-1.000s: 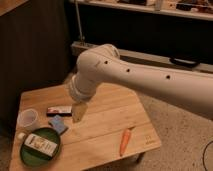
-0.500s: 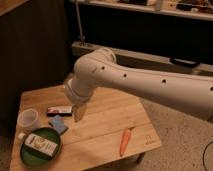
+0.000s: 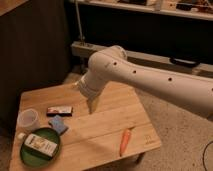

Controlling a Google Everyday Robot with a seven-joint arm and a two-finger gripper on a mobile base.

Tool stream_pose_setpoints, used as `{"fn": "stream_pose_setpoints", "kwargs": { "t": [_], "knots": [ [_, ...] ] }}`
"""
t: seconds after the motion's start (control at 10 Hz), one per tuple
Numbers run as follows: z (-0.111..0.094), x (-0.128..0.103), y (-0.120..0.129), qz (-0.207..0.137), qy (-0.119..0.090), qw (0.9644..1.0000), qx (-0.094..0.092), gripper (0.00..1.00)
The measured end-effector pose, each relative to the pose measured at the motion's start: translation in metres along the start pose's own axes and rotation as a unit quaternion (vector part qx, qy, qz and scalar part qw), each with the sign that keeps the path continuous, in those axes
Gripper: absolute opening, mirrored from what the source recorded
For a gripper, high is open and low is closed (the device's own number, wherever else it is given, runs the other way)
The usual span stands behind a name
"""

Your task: Place the pepper in the ceramic cup

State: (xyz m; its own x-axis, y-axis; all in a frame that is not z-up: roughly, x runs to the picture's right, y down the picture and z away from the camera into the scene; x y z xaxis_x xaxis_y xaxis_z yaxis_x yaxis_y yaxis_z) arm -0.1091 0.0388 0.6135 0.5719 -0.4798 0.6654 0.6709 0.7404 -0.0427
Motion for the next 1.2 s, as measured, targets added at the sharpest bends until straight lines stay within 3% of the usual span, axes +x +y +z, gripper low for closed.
{"fn": "stream_pose_setpoints", "kwargs": {
  "t": [0.7, 0.9, 1.0, 1.2],
  "knots": [
    [-0.001, 0.000, 0.000, -0.001, 0.003, 1.0000, 0.000, 0.80],
    [-0.007, 0.002, -0.005, -0.045, 0.039, 0.9981, -0.014, 0.80],
    [-0.008, 0.014, 0.001, -0.055, 0.052, 0.9970, -0.015, 0.80],
    [-0.011, 0.033, 0.026, -0.072, 0.063, 0.9953, -0.015, 0.80]
  ]
}}
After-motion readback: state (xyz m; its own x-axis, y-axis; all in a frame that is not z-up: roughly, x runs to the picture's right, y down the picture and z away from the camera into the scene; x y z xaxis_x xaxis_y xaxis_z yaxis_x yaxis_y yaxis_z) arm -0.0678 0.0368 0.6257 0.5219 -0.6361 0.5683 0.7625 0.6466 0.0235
